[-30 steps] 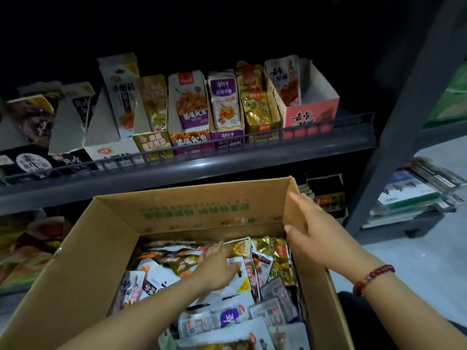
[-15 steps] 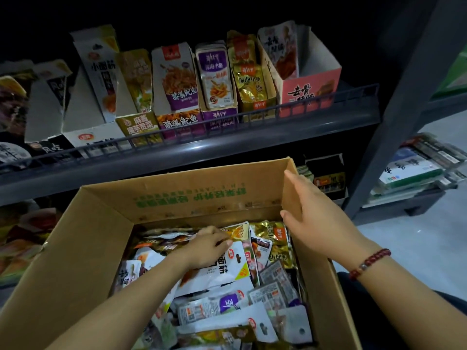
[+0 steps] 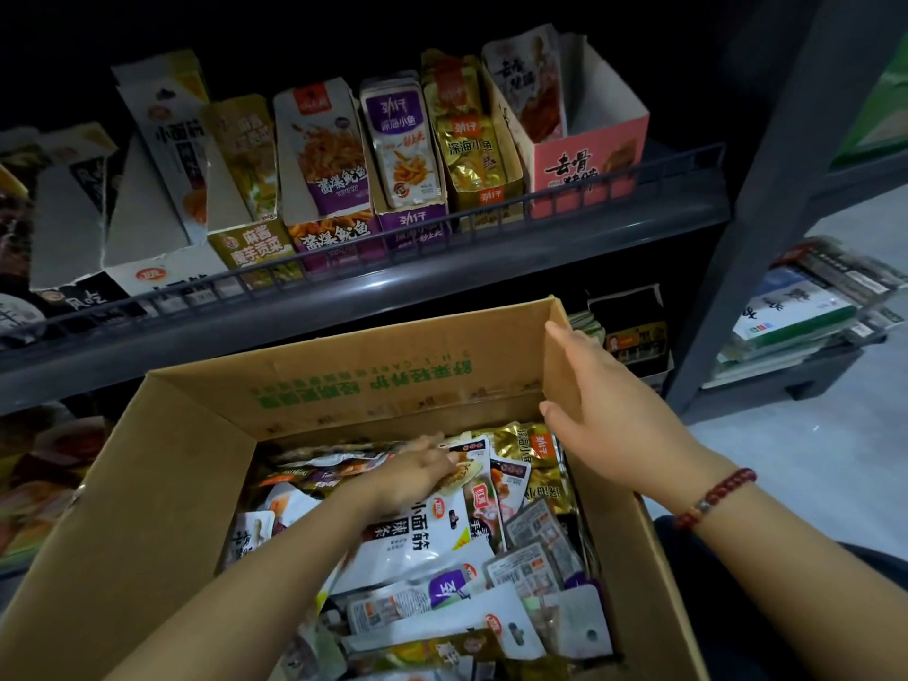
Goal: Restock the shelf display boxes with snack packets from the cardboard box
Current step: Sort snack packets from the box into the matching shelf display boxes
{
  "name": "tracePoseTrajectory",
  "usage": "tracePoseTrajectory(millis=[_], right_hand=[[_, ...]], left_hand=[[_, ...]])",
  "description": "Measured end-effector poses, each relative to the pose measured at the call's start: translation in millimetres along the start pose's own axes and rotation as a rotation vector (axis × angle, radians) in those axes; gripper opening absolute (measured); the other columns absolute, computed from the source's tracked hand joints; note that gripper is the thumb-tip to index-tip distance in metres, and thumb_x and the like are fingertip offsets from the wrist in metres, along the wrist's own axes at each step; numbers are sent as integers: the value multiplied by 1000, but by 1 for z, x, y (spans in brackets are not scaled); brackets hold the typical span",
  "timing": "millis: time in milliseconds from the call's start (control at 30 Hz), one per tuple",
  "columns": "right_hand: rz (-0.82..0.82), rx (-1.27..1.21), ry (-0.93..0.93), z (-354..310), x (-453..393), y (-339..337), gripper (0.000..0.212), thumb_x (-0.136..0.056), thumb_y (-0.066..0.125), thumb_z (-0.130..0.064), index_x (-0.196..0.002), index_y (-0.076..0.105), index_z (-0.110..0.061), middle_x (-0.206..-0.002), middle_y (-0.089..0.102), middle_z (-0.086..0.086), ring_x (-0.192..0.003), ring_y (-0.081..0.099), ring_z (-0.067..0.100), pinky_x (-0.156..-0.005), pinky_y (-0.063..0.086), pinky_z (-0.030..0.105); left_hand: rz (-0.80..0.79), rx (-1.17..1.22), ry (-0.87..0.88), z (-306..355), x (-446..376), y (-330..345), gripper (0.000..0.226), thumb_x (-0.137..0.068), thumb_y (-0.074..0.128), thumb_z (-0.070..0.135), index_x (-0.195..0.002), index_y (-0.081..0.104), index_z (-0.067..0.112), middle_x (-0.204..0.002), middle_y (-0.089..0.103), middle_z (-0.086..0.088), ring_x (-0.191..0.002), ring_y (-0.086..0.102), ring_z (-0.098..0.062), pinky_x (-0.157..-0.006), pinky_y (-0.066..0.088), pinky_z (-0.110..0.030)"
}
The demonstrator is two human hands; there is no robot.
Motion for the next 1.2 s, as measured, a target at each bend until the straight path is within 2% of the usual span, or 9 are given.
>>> tracePoseTrajectory(millis=[133,267,533,600,700,767,900,1100,1200], right_hand=[[2,4,3,0,0,0,79,-94,53,-32,-152,-1,-31,-161,7,3,-142,27,19,-109,38,37],[5,16,5,-1,0,0,78,-95,53,-32,-152,-1,-30,-161,7,3,-141,29,20,-105,42,36],[17,26,11,0,-2,1,79,-94,53,-32,-152,0,-30,-160,8,2,-141,29,20,-105,42,37],[22,28,8,1,-2,1,79,-94,53,-32,-152,0,-30,-160,9,2,-142,29,19,-105,42,37],[28,29,6,2,-2,1,79,-94,54,-33,-152,0,-30,-160,9,1,-141,30,19,-104,43,37],[27,28,1,2,-2,2,79,-94,53,-33,-152,0,-30,-160,9,1,-142,27,18,-106,41,36],[28,30,-9,2,-3,3,79,-94,53,-32,-152,0,-29,-161,8,2,-144,22,16,-109,36,35],[27,27,-4,2,-3,3,79,-94,54,-31,-152,1,-28,-160,9,3,-143,26,19,-106,40,36],[29,35,6,2,-4,2,79,-94,54,-30,-152,2,-28,-160,9,3,-141,29,20,-104,43,37]], left_hand=[[-223,29,-16,-11,7,6,39,-92,45,60,-118,54,33,-139,45,-1,-124,45,-19,-109,33,-41],[-338,-104,11,-6,12,6,58,-96,47,53,-148,34,32,-155,26,4,-143,26,-21,-116,24,-41],[-365,-114,23,9,22,7,53,-101,31,49,-151,31,31,-162,16,2,-149,12,-21,-121,10,-42],[-443,-71,-1,10,30,8,67,-93,33,63,-150,32,27,-161,15,3,-149,10,-19,-119,7,-39],[-510,-120,7,-1,37,4,112,-54,45,95,-149,31,37,-162,4,9,-149,0,-17,-120,2,-47],[-527,-237,38,-11,37,9,99,-66,58,81,-151,24,42,-162,-2,13,-149,-5,-16,-120,5,-49],[-453,-302,106,-22,39,17,87,-85,70,41,-152,14,43,-161,-6,16,-149,-4,-12,-121,7,-46],[-151,-71,144,-26,30,11,87,-58,70,63,-139,46,42,-134,34,12,-129,27,-16,-113,22,-37],[-32,-156,179,-20,21,8,79,-68,76,53,-140,47,36,-124,37,6,-120,28,-17,-112,22,-37]])
Point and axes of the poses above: each hand's wrist, its own x-axis away from the middle knuckle, its own y-axis out of the palm, z = x × y, the point moved 9 cm from there along -x, towards the middle knuckle
